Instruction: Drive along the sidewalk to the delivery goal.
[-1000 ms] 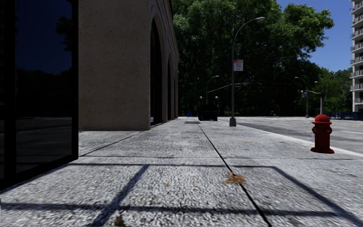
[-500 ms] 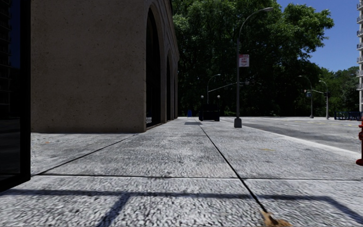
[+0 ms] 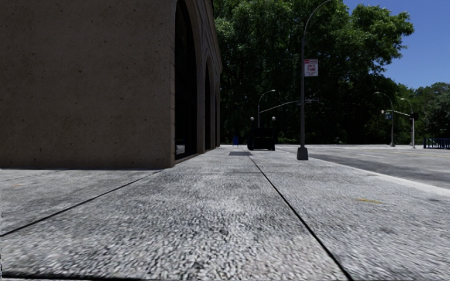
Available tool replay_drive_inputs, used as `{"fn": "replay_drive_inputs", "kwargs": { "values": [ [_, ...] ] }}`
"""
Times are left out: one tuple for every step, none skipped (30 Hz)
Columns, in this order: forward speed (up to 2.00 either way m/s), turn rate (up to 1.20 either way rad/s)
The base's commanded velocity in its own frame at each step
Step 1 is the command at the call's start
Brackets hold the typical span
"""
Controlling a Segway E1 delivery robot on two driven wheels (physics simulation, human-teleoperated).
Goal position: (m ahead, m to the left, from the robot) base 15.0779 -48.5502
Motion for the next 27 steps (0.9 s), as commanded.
{"fn": "replay_drive_inputs", "kwargs": {
  "values": [
    [2.00,0.00],
    [2.00,0.00],
    [2.00,0.00],
    [2.00,0.00],
    [2.00,0.00],
    [2.00,0.00],
    [2.00,0.00],
    [2.00,0.00],
    [2.00,0.00],
    [2.00,0.00],
    [2.00,0.00],
    [2.00,0.00],
    [2.00,0.00],
    [2.00,0.00],
    [2.00,0.00],
    [2.00,0.00],
    [2.00,0.00],
    [2.00,0.00],
    [2.00,0.00],
    [2.00,0.00],
    [2.00,0.00],
    [2.00,0.00],
    [2.00,0.00],
    [2.00,0.00],
    [2.00,0.00],
    [2.00,0.00],
    [2.00,0.00]
  ]
}}
